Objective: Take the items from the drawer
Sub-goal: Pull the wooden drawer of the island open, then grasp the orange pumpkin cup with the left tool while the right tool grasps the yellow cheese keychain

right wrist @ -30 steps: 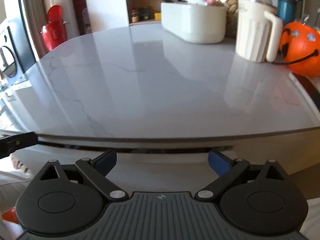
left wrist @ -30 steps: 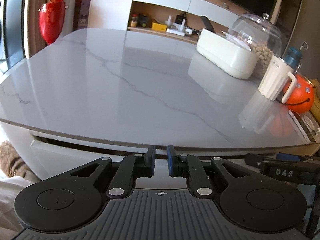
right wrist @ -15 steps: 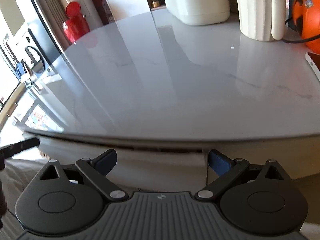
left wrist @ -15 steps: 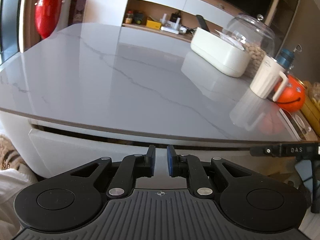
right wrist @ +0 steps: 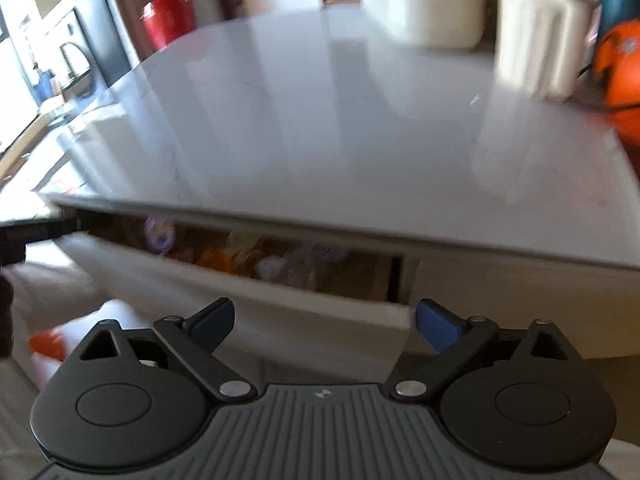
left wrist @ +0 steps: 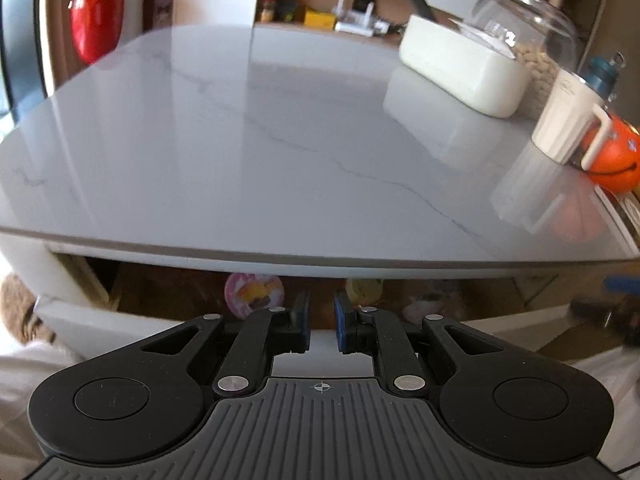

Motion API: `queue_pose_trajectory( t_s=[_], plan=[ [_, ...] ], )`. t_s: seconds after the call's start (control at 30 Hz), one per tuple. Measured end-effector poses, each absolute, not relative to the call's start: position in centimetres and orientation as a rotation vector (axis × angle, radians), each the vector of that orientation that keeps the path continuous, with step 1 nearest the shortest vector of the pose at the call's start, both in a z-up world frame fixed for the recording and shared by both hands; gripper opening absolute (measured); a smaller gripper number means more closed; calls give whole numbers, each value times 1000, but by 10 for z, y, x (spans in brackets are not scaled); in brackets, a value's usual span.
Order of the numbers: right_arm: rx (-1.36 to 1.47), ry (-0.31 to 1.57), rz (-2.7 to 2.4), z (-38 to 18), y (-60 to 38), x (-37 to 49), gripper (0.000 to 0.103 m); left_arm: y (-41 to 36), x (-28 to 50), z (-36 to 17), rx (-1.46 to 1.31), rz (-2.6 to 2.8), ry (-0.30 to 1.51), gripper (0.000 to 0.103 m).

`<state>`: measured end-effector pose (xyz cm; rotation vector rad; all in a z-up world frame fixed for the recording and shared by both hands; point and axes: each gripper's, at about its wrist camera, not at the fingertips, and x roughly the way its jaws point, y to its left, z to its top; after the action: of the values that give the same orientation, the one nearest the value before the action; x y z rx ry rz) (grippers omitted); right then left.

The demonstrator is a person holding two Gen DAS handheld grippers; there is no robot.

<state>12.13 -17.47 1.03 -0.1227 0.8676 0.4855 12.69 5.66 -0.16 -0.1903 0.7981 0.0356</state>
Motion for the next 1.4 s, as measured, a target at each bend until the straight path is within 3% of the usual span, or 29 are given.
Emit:
queue_pose_trajectory(
  t_s=[0.1, 0.47, 0.97, 1.03, 1.4],
  plan=[
    [-117, 766, 412, 22, -163, 106, 97, 57, 123, -4, -164, 22, 777, 15],
    [-53, 883, 378, -19, -91, 133, 97, 58, 114, -1, -160, 18, 815, 16],
    [-27, 1010, 428, -17, -125, 48, 100, 42, 20, 1, -127, -82, 934, 17],
    [-17, 1049, 447, -20, -128, 37, 103, 39, 10, -1, -123, -76, 932, 20],
    [-20, 1052, 459, -15, -129, 34, 102, 34, 12, -3, -92, -64, 919, 20]
  ],
)
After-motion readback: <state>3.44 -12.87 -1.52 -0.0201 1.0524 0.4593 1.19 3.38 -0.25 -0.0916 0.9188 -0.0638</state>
